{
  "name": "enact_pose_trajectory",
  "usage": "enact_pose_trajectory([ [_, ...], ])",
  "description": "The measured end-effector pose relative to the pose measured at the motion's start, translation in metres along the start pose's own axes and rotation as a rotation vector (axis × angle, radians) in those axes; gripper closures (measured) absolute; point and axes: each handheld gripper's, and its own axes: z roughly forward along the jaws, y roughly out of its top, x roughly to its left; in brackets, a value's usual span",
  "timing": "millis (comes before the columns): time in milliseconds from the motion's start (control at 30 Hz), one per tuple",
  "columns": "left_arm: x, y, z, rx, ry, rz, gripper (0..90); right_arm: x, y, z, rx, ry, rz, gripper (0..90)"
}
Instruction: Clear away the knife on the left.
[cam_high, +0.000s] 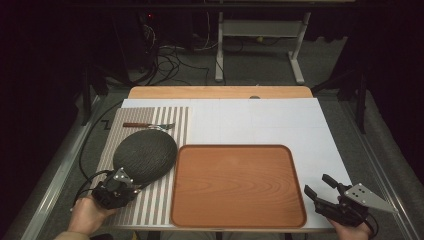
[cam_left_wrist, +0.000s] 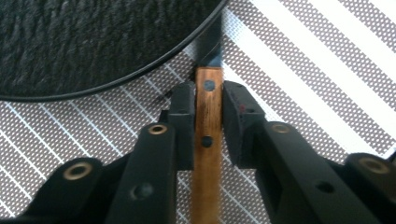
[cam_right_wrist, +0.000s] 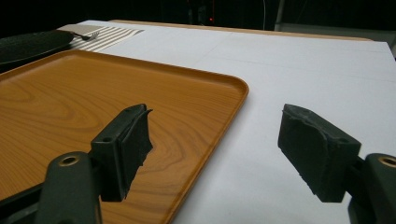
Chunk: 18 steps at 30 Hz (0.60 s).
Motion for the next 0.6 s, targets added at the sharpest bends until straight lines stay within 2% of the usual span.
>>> enact_pose_trajectory([
  [167,-0.002,0.009,0.004,-0.009,-0.007,0.013,72.0,0.0,0.0,0.0,-0.003,-0.005,-0.001,25.5],
  [400,-0.006,0.01,0.005,-0.013,-0.007,0.029,72.3,0.0,0.0,0.0,-0.002,-0.002,-0.004,25.6],
  [600,-0.009,0.013,0.005,0.006,0.002,0.062,72.4,0.0,0.0,0.0,-0.002,0.001,-0.004,25.6],
])
